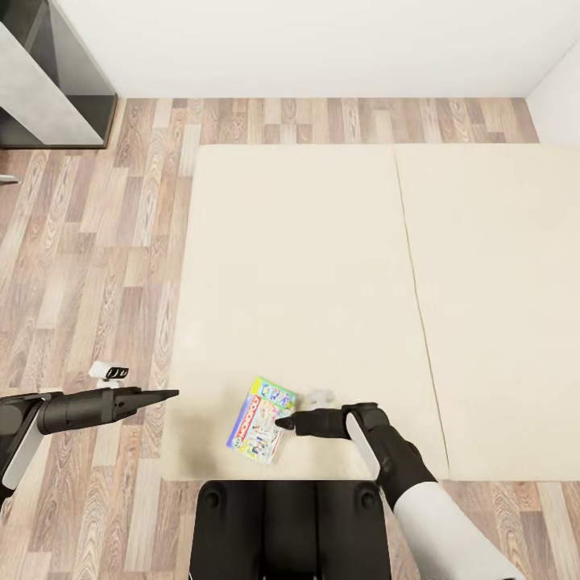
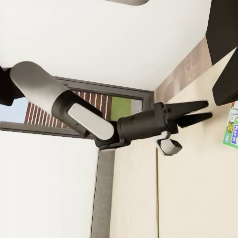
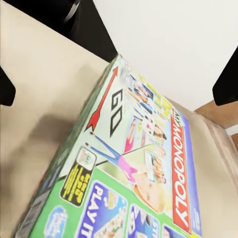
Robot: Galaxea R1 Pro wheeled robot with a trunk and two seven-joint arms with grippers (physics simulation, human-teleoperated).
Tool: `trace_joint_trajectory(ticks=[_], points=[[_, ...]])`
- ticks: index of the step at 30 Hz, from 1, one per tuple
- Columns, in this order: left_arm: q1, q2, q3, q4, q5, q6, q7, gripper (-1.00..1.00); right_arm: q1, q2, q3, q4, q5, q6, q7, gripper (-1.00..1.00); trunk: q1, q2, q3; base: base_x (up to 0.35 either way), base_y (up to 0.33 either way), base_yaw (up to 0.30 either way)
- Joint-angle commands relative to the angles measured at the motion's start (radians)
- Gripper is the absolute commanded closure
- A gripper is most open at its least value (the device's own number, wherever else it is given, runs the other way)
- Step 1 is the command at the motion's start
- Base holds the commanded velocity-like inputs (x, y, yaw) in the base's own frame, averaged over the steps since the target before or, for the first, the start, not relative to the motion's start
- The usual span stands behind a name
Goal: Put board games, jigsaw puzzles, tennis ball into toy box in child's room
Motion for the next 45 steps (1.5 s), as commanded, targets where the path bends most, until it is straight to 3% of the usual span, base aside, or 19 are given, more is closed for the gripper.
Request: trace_joint_trajectory(ticks=[1, 9, 18, 25, 37, 45], points=[[0.000, 0.000, 0.000, 0.000, 0.000, 0.011, -0.004, -1.00, 0.000, -0.003, -0.006, 0.003, -0.008, -0.001, -0.004, -1.00, 0.001, -0.002, -0.001, 0.000, 0.000, 0.000], [0.000, 0.000, 0.000, 0.000, 0.000, 0.011, -0.004, -1.00, 0.000, -0.008, -0.027, 0.019, -0.003, -0.030, -0.010, -1.00, 0.001, -0.002, -0.001, 0.000, 0.000, 0.000], [0.000, 0.000, 0.001, 0.000, -0.001, 0.011, -0.004, -1.00, -0.001, 0.003, -0.024, 0.089, 0.001, -0.136, -0.013, -1.00, 0.001, -0.002, -0.001, 0.000, 0.000, 0.000], [0.000, 0.000, 0.000, 0.001, -0.001, 0.011, -0.004, -1.00, -0.002, 0.018, -0.023, 0.117, -0.006, -0.156, -0.011, -1.00, 0.001, -0.002, -0.001, 0.000, 0.000, 0.000], [0.000, 0.000, 0.000, 0.001, -0.002, 0.011, -0.004, -1.00, -0.002, 0.024, -0.020, 0.121, 0.005, -0.167, -0.004, -1.00, 0.001, -0.002, -0.001, 0.000, 0.000, 0.000], [0.000, 0.000, 0.000, 0.001, 0.000, 0.011, -0.004, -1.00, -0.002, 0.024, -0.019, 0.121, 0.005, -0.216, -0.002, -1.00, 0.001, -0.002, -0.001, 0.000, 0.000, 0.000]])
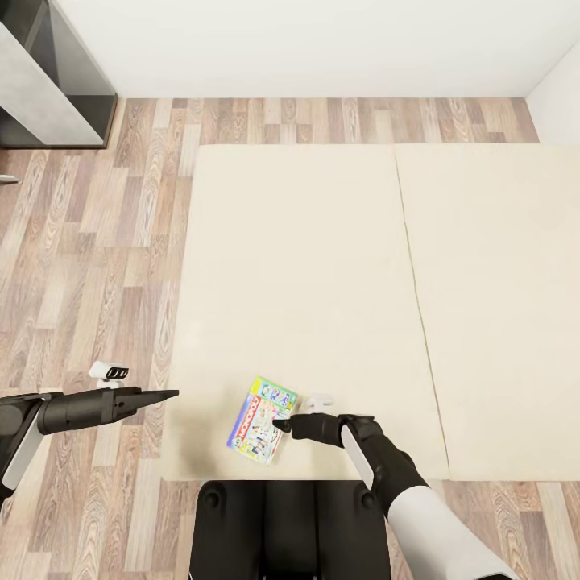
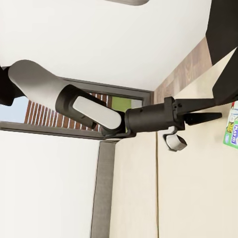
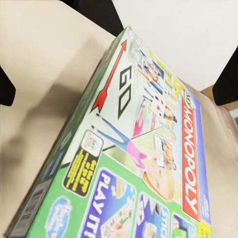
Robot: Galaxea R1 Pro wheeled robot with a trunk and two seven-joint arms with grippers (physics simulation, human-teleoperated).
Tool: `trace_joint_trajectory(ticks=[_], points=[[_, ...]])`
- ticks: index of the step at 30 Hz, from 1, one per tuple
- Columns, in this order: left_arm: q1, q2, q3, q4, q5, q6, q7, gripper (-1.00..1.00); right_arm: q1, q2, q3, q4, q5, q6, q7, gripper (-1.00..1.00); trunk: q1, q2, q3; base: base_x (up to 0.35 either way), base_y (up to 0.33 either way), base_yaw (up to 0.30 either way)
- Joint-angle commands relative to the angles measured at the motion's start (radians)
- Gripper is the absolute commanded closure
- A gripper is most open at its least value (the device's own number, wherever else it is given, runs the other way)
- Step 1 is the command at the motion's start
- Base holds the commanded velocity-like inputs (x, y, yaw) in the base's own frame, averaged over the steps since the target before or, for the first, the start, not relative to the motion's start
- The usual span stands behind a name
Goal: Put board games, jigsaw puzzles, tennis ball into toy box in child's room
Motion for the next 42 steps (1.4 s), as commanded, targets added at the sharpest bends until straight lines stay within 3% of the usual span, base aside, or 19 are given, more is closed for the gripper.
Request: trace_joint_trajectory(ticks=[1, 42], points=[[0.000, 0.000, 0.000, 0.000, 0.000, 0.011, -0.004, -1.00, 0.000, 0.000, 0.001, -0.001, -0.010, 0.007, -0.002, -1.00, 0.001, -0.002, -0.001, 0.000, 0.000, 0.000], [0.000, 0.000, 0.000, 0.000, -0.002, 0.011, -0.004, -1.00, 0.000, -0.001, 0.000, -0.007, -0.012, 0.004, 0.000, -1.00, 0.001, -0.002, -0.001, 0.000, 0.008, 0.000]])
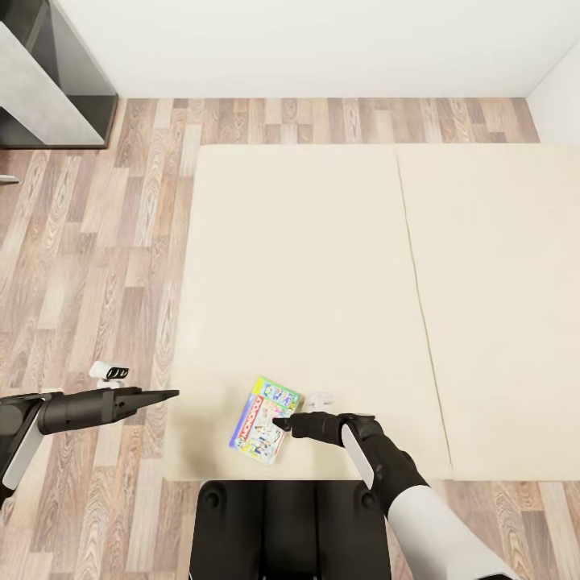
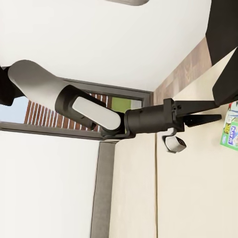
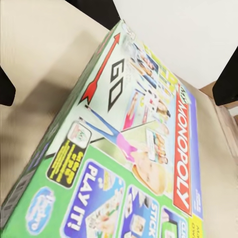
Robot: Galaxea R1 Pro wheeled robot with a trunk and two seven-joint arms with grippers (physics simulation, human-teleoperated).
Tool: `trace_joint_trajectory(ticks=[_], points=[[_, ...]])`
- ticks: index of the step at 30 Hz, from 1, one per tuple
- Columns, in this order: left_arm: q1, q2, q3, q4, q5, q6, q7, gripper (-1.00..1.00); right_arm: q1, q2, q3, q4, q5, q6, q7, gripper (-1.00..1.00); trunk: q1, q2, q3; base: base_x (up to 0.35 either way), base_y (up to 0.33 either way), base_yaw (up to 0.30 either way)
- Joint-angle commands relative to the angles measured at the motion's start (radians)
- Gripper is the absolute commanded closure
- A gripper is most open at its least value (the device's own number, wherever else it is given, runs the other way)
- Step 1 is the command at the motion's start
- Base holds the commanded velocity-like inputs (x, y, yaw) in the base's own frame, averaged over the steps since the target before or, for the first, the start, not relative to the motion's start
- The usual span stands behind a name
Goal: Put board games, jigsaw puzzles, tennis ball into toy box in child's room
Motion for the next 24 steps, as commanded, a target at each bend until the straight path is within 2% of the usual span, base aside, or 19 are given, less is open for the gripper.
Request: trace_joint_trajectory(ticks=[1, 24], points=[[0.000, 0.000, 0.000, 0.000, 0.000, 0.011, -0.004, -1.00, 0.000, 0.000, 0.001, -0.001, -0.010, 0.008, -0.003, -1.00, 0.001, -0.002, -0.001, 0.000, 0.091, 0.000], [0.000, 0.001, 0.000, 0.000, 0.000, 0.011, -0.004, -1.00, 0.000, 0.000, 0.001, -0.001, -0.009, 0.006, -0.003, -1.00, 0.001, -0.002, -0.001, 0.000, 0.048, 0.000]])
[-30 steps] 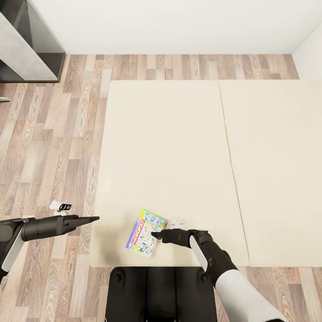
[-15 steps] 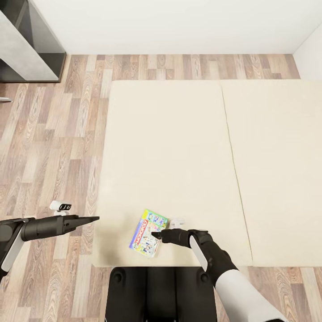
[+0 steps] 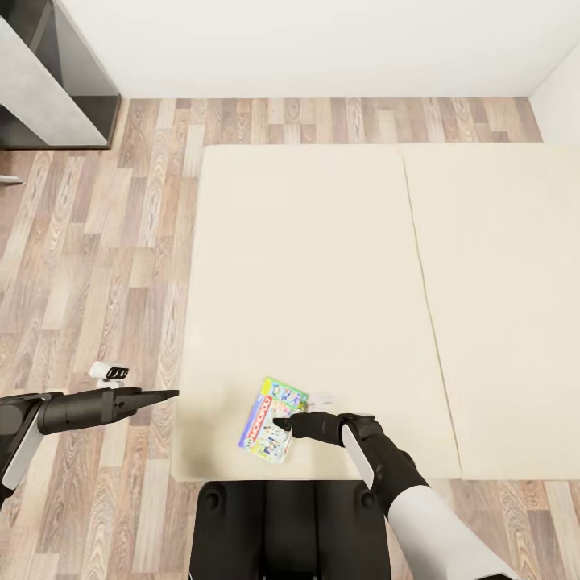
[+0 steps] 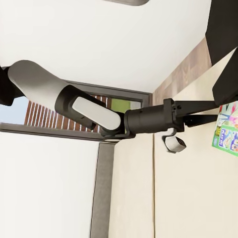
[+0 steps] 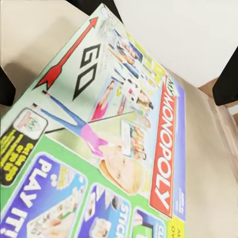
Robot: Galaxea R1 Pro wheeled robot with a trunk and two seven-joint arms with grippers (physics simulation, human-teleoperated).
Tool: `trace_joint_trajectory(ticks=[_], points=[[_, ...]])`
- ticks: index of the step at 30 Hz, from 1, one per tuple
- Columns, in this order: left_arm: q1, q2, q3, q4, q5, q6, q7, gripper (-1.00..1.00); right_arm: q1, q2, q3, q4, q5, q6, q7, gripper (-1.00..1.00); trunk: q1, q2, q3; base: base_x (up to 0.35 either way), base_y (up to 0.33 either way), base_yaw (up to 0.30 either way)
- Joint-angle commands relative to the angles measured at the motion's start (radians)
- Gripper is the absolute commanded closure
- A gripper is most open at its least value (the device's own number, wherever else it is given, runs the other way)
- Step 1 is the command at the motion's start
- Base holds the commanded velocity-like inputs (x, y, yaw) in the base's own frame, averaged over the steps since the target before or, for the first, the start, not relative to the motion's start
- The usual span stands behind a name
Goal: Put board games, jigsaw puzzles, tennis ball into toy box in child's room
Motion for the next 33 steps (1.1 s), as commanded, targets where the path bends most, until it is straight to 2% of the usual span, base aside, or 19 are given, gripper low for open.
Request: trace_joint_trajectory(ticks=[1, 33], points=[[0.000, 0.000, 0.000, 0.000, 0.000, 0.011, -0.004, -1.00, 0.000, 0.000, 0.001, -0.001, -0.010, 0.008, -0.003, -1.00, 0.001, -0.002, -0.001, 0.000, 0.096, 0.000], [0.000, 0.000, 0.000, 0.000, 0.000, 0.011, -0.004, -1.00, 0.000, -0.001, 0.001, -0.001, -0.010, 0.008, -0.004, -1.00, 0.001, -0.002, -0.001, 0.000, 0.060, 0.000]])
